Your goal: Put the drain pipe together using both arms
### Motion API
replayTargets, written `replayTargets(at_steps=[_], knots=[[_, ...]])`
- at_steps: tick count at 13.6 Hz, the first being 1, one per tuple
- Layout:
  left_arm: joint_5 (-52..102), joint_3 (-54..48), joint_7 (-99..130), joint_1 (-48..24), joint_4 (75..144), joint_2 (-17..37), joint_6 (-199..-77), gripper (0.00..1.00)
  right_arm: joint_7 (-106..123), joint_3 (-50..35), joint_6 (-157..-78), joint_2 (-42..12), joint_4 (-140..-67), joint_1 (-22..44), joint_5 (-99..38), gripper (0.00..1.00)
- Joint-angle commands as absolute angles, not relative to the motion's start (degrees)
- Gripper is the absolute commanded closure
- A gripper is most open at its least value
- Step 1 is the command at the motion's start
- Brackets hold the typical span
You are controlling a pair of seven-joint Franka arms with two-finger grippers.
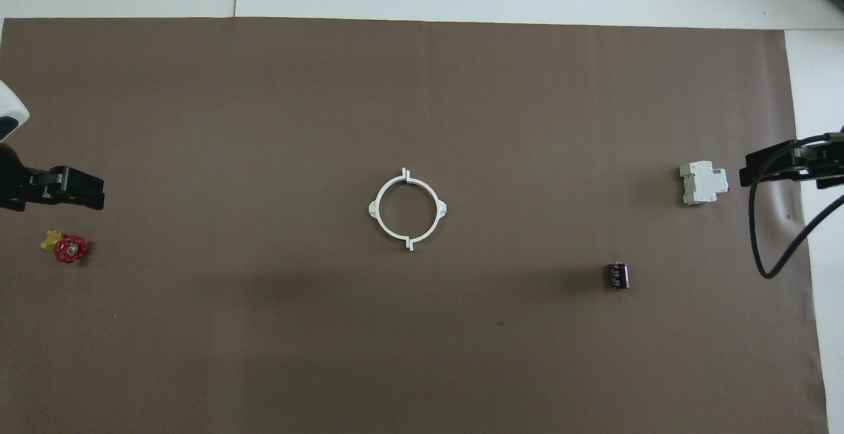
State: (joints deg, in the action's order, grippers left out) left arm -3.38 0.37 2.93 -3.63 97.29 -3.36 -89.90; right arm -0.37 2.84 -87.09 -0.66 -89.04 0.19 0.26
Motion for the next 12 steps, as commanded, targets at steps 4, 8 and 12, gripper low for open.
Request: replayTargets(at_steps=[4, 8, 12], knots=[[-2.3, 1.2, 3.5, -4.3, 95.5, -3.1, -89.7, 0.00, 1.1, 2.8, -88.2, 0.4, -90.6, -0.2, -0.6, 0.00], [-2.3, 1.1, 3.5, -4.4, 95.4, -3.2, -90.0, 0.00, 1.1, 2.8, -88.2, 0.4, -90.5, -0.2, -0.6, 0.00], [-2.3, 1.0, 3.6, -4.4, 95.4, -3.1, -90.2, 0.00, 1.1, 2.8, -88.2, 0.4, -90.6, -0.2, -0.6, 0.00]])
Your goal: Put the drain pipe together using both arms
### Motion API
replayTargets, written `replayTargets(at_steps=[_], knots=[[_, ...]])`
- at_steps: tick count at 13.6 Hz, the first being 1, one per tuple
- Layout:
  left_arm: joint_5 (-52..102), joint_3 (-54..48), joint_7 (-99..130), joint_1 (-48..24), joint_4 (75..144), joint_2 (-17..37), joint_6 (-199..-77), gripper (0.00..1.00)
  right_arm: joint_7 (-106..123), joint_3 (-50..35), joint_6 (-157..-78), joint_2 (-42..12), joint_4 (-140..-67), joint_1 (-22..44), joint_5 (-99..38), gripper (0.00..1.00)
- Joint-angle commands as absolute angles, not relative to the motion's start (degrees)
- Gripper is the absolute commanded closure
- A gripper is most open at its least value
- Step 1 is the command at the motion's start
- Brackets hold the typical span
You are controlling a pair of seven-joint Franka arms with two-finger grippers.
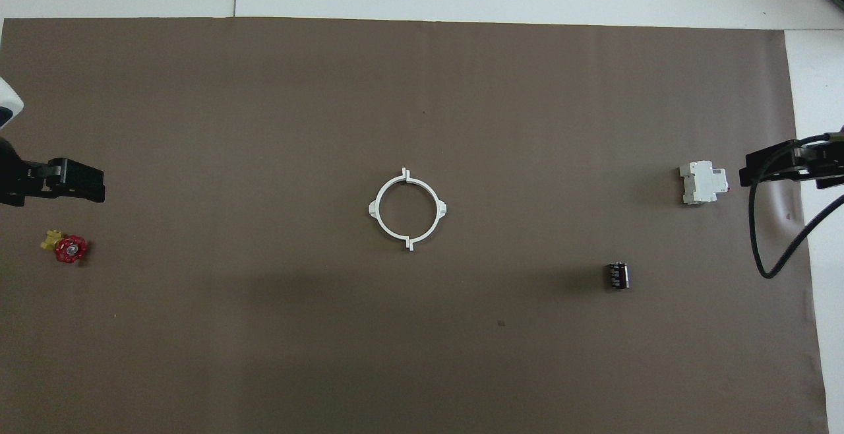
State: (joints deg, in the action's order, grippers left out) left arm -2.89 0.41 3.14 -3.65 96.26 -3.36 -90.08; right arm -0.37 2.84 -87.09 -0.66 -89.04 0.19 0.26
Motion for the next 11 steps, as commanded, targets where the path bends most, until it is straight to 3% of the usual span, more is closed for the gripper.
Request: replayTargets(at_steps=[1, 4, 11], knots=[[-2.3, 0.9, 3.7, -4.4, 95.4, -3.0, -90.2, 0.00, 1.1, 2.8, -88.2, 0.4, -90.6, -0.2, -0.6, 0.00], [-2.3, 1.0, 4.0, -4.4, 92.2, -1.8, -89.6, 0.00, 1.1, 2.8, -88.2, 0.4, -90.6, -0.1, -0.6, 0.00], [-2.3, 0.6, 4.0, -4.6, 92.5, -2.6, -89.6, 0.00, 1.1, 2.8, -88.2, 0.4, -90.6, -0.2, -0.6, 0.00]])
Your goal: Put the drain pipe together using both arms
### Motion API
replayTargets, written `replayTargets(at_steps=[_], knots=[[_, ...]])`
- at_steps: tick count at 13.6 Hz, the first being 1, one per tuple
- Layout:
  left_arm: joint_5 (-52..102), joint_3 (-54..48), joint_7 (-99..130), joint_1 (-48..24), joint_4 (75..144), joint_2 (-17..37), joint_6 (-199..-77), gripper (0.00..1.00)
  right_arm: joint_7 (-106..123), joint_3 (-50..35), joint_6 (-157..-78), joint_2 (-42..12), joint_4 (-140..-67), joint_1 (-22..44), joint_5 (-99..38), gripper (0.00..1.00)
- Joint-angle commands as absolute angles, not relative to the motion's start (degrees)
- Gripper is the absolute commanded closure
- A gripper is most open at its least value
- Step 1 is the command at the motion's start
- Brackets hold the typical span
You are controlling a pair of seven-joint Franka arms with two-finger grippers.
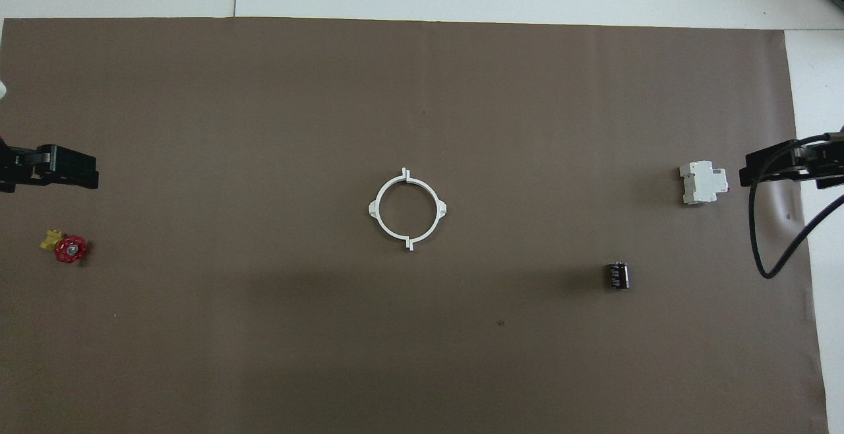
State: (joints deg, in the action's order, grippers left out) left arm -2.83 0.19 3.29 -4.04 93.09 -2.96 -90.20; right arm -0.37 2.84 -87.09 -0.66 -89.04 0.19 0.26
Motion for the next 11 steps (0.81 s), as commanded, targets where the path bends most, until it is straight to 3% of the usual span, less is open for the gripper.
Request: replayTargets(at_steps=[1, 11], knots=[[-2.2, 1.1, 4.0, -4.6, 92.5, -2.1, -89.6, 0.00, 1.1, 2.8, -88.2, 0.4, -90.6, -0.2, -0.6, 0.00], [-1.1, 1.1, 4.1, -4.7, 92.7, -0.6, -90.2, 0.00, 1.1, 2.8, -88.2, 0.4, -90.6, -0.2, -0.6, 0.00]])
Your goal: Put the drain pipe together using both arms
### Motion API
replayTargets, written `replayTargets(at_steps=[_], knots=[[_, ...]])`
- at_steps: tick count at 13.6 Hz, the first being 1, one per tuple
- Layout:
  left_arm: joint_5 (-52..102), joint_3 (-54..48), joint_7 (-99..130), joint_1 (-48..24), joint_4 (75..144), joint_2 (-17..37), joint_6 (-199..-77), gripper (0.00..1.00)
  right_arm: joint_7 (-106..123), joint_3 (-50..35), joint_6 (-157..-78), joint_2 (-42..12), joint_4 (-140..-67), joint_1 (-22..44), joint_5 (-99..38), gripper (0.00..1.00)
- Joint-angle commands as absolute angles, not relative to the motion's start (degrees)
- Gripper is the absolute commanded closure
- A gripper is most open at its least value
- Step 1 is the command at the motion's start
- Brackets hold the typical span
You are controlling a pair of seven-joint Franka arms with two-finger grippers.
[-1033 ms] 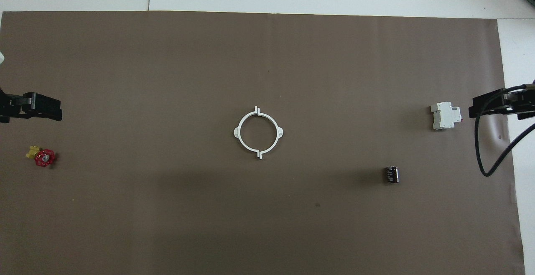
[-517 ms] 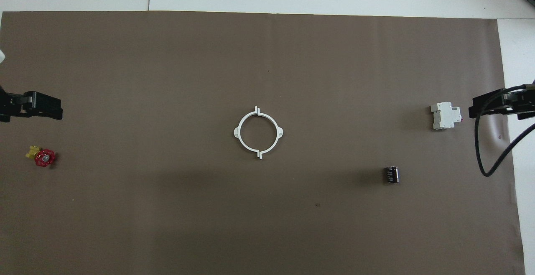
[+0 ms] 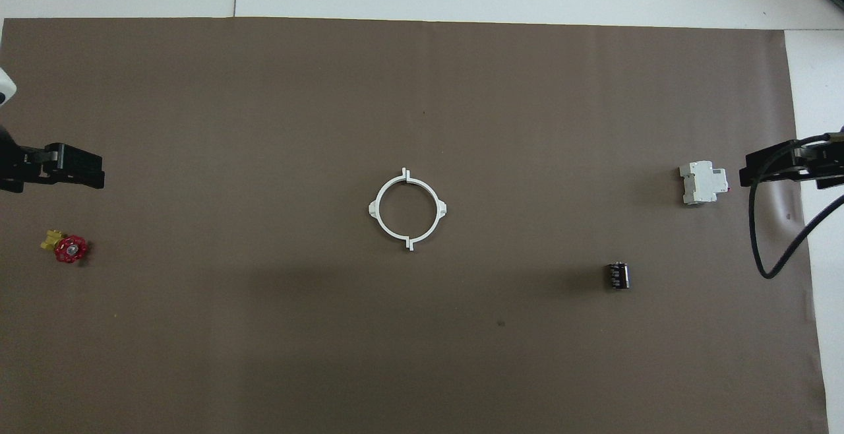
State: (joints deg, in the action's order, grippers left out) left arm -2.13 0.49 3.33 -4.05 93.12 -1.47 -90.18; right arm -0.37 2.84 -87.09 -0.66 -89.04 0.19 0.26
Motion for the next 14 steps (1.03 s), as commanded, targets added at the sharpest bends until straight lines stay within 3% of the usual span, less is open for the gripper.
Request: replayTargets(at_steps=[1, 14], knots=[[-1.1, 1.1, 4.1, -4.7, 92.5, -0.7, -89.9, 0.00, 1.1, 2.8, -88.2, 0.4, -90.6, -0.1, -0.6, 0.00], [-0.3, 0.6, 4.1, -5.1, 90.1, -1.1, -87.1, 0.00, 1.1, 2.8, -88.2, 0.4, -90.6, -0.2, -0.6, 0.00]])
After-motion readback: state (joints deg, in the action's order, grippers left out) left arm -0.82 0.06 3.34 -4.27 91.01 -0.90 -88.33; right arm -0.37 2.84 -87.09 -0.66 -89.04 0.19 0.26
